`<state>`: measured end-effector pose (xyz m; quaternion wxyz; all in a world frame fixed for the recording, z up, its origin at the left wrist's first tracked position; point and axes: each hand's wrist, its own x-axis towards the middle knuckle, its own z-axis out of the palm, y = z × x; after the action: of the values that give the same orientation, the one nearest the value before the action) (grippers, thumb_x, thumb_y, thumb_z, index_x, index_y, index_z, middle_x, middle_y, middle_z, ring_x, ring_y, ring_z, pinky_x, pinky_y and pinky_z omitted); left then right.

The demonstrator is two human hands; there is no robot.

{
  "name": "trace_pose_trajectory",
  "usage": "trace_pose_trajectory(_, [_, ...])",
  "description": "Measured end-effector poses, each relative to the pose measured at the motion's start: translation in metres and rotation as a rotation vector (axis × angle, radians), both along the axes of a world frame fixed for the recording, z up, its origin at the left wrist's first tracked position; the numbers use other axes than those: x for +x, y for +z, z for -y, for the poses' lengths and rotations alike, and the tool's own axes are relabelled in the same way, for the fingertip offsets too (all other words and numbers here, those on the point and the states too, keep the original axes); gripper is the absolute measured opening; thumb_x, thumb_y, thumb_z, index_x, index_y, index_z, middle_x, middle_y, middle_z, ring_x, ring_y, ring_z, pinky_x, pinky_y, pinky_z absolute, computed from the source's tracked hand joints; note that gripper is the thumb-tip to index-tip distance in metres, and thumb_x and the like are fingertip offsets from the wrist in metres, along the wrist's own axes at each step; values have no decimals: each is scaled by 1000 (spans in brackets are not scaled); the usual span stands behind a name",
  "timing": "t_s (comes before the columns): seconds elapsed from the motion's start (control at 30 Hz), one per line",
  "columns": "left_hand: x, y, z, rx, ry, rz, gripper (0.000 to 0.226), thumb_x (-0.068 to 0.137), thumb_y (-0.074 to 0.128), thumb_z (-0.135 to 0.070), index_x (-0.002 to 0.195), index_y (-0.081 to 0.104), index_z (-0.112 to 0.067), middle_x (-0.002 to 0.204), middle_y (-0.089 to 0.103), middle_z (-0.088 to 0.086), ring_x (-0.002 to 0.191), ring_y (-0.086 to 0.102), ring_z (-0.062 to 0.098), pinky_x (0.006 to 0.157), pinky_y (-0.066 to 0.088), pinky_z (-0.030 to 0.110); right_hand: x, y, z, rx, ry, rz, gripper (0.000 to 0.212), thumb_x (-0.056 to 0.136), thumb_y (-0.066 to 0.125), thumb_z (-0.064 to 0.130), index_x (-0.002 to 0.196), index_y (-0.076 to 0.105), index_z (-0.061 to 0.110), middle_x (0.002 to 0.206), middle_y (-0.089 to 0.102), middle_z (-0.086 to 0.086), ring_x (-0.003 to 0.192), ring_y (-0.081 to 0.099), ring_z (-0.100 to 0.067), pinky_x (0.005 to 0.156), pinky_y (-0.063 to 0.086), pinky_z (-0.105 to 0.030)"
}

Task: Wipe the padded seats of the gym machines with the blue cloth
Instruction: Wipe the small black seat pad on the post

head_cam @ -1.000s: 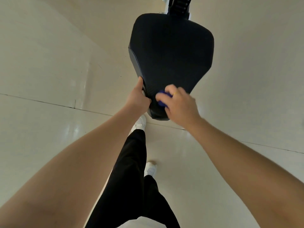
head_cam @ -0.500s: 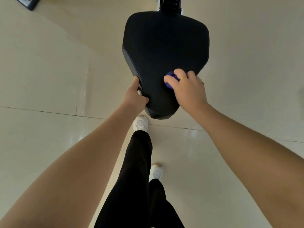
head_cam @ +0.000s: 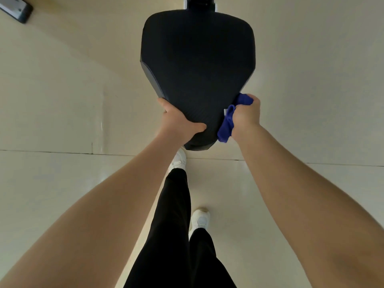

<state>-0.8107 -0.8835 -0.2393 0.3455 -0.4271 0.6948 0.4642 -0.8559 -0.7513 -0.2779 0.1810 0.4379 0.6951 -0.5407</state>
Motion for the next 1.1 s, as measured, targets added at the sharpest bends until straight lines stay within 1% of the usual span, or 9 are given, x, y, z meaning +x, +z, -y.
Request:
trace_pose_trajectory(0.07, [-5,1,-2,31,19,48,118,73,76,-30,146,-15,-16,145,29,6,128,39,27,102,38,39,8,5,-1,11,117,45,31,78,30,-8,89,44,18,77,48,-1,48,50,-4,53,45,-21])
trace_pose_trajectory(0.13, [-6,1,-3,30,15,54,124,71,77,-32,145,-22,-16,148,25,6,130,36,27,104,35,39,36,11,-4,42,272,78,32,83,36,-3,106,45,17,95,55,-4,76,57,-14,73,50,-32])
trace_pose_trajectory(0.2, [-5,1,-4,15,7,45,128,70,79,-34,144,-23,-16,148,25,7,131,35,27,106,34,39,56,15,-7,-10,319,99,35,85,41,-2,118,42,9,102,54,-8,81,56,-19,74,50,-30])
trace_pose_trajectory(0.3, [-8,0,-4,21,8,56,126,70,79,-33,146,-20,-15,147,28,7,130,37,27,106,34,39,35,10,-9,-59,222,115,32,88,39,-5,118,39,6,100,50,-8,72,50,-12,58,47,-20])
trace_pose_trajectory(0.43, [-8,-1,-4,-43,-79,39,126,70,79,-32,145,-19,-10,146,31,9,129,40,29,101,39,39,-9,-6,-5,-15,50,105,38,89,38,0,124,36,15,102,47,-3,79,50,-14,72,43,-28])
trace_pose_trajectory(0.53, [-8,-3,-4,-58,-91,49,128,69,79,-34,145,-22,-11,146,33,10,126,43,30,96,42,38,9,2,-6,-26,94,69,34,88,41,2,119,38,14,99,49,-1,81,52,-15,76,47,-32])
trace_pose_trajectory(0.7, [-10,-3,-3,-46,-83,55,130,70,79,-32,143,-25,-10,146,32,11,126,42,30,92,40,35,20,9,-10,-100,109,79,26,86,35,-4,102,41,15,96,46,-5,73,47,-14,66,44,-26])
trace_pose_trajectory(0.83, [-7,-7,-3,-60,-96,47,132,67,81,-31,143,-25,-12,146,30,10,127,41,31,96,41,41,-54,-19,-13,22,-52,67,34,89,39,5,122,40,15,99,49,-1,89,52,-20,82,47,-32])
trace_pose_trajectory(1.1, [-10,-2,-4,-45,-76,92,133,68,81,-28,142,-29,-14,148,26,12,126,41,32,96,43,43,-11,-3,-14,-22,138,79,22,82,34,-5,91,37,15,76,41,1,58,41,-12,54,40,-24])
